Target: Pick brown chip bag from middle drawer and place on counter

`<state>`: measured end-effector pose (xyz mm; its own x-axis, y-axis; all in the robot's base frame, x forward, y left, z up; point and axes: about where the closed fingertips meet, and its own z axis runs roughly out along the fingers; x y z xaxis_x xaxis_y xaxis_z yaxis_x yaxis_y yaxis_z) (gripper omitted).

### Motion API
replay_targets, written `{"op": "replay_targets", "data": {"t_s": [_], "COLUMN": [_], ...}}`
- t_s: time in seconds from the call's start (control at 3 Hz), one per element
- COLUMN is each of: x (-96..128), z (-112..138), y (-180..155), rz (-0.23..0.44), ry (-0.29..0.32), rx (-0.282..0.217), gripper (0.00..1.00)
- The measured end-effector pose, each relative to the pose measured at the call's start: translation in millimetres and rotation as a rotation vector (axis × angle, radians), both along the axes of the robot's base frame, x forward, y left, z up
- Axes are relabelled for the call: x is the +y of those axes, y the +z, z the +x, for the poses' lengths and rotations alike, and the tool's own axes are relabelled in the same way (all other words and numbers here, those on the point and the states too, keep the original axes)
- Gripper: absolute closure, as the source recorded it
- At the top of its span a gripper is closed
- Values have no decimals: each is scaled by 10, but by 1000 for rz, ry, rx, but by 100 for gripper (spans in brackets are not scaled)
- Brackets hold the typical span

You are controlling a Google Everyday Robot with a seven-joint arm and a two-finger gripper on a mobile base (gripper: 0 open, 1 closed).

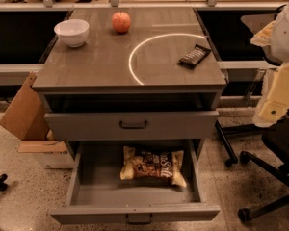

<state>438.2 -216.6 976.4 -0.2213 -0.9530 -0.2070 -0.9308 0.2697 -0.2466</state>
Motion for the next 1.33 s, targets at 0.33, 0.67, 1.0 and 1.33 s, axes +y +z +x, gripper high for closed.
{"op": "replay_targets", "data": {"t_s": [0.33,0.67,1.0,1.33], "x": [85,85,175,269], "z": [-13,-13,-33,-73], "y": [-199,-199,-418,-856], "rz": [-32,-32,-28,10], "ry": [18,18,60,106], "rx": [-11,-11,7,68], "gripper": [0,0,0,0]}}
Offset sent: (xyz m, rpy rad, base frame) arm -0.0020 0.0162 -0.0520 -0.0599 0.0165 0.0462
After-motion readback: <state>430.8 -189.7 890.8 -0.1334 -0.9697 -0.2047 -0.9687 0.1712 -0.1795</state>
